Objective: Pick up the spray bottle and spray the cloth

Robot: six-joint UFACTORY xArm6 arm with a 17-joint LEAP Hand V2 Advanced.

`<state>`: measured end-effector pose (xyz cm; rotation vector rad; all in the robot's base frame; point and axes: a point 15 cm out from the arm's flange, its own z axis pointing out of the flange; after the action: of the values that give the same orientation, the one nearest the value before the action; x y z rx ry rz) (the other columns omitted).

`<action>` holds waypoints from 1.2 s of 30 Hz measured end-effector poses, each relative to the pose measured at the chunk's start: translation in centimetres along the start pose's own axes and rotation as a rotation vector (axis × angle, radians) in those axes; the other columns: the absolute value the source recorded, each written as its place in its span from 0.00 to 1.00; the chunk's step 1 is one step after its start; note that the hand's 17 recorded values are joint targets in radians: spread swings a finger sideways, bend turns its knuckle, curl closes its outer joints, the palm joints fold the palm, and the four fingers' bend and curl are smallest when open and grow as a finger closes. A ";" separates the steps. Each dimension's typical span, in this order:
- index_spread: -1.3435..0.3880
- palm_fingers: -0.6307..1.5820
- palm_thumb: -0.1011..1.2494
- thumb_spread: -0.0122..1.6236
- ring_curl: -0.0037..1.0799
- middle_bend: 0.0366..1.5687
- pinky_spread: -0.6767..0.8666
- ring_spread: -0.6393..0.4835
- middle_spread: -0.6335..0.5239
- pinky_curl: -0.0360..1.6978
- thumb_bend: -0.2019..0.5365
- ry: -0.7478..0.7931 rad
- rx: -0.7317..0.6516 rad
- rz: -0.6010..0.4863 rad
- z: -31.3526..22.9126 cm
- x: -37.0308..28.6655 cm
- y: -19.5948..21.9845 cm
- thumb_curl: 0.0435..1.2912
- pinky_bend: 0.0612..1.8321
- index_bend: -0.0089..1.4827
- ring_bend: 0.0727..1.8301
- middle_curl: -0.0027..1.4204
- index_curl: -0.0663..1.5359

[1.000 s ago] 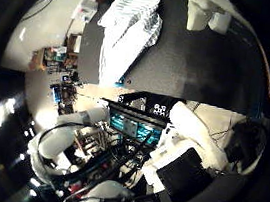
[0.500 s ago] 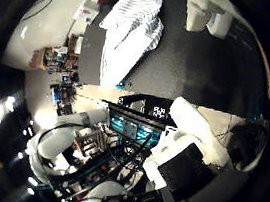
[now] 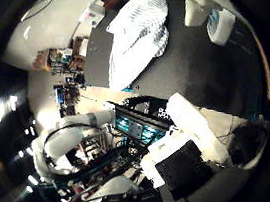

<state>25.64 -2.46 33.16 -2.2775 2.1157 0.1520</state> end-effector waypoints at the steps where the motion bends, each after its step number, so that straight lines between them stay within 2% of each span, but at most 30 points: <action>1: 0.55 0.41 0.68 0.69 0.13 0.22 0.68 0.70 0.48 0.16 0.25 -0.003 0.004 -0.001 -0.3 0.0 0.0 0.25 0.07 0.28 0.06 0.27 0.29; 5: 0.56 0.42 0.67 0.69 0.15 0.21 0.68 0.69 0.49 0.17 0.25 -0.051 0.020 -0.002 -0.8 -0.5 -0.1 0.25 0.07 0.21 0.07 0.26 0.28; 13: 0.56 0.42 0.66 0.70 0.16 0.19 0.68 0.69 0.49 0.17 0.25 -0.080 0.046 0.002 -1.7 -0.2 -0.3 0.24 0.07 0.16 0.07 0.26 0.28; 25: 0.57 0.43 0.63 0.70 0.16 0.17 0.68 0.69 0.50 0.17 0.25 -0.109 0.132 0.055 -5.3 1.6 -1.3 0.23 0.07 0.13 0.07 0.26 0.28; 36: 0.59 0.44 0.62 0.71 0.18 0.17 0.68 0.68 0.51 0.18 0.25 -0.228 0.200 0.112 -6.2 2.9 -1.7 0.23 0.08 0.11 0.07 0.26 0.26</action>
<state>27.85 -5.77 39.02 -1.9328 2.0403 0.1839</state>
